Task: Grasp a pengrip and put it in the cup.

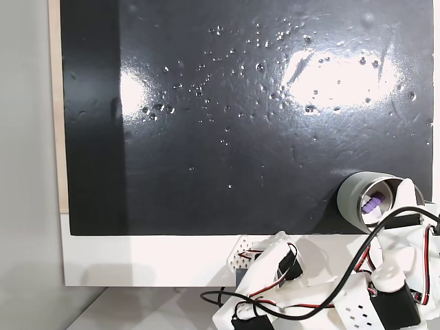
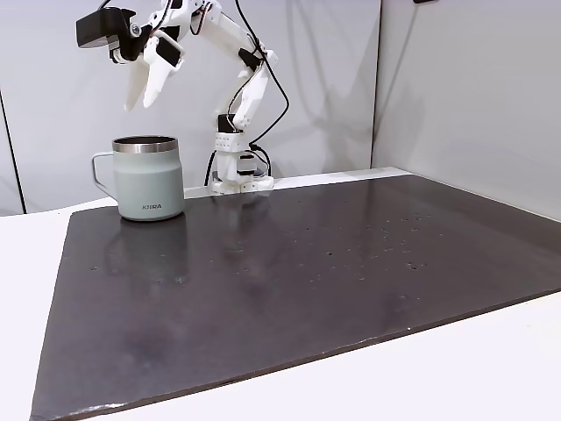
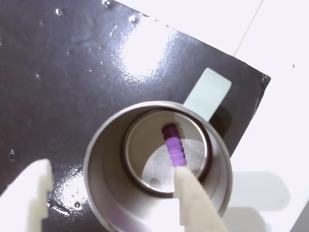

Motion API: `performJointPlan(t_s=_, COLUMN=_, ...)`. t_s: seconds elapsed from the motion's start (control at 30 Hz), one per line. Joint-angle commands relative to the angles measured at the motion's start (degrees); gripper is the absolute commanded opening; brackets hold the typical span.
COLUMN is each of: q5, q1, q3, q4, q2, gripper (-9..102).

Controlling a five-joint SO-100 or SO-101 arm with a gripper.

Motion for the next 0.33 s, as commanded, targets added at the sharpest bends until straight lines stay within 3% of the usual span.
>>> performJointPlan(t_s=0.0, q5=-0.1, q1=0.4, q3=-0.5, q4=-2.8, q2=0.0, gripper=31)
performJointPlan(t_s=0.3, q5=-0.1, q1=0.2, q3=1.8, q4=-2.8, q2=2.6, gripper=31)
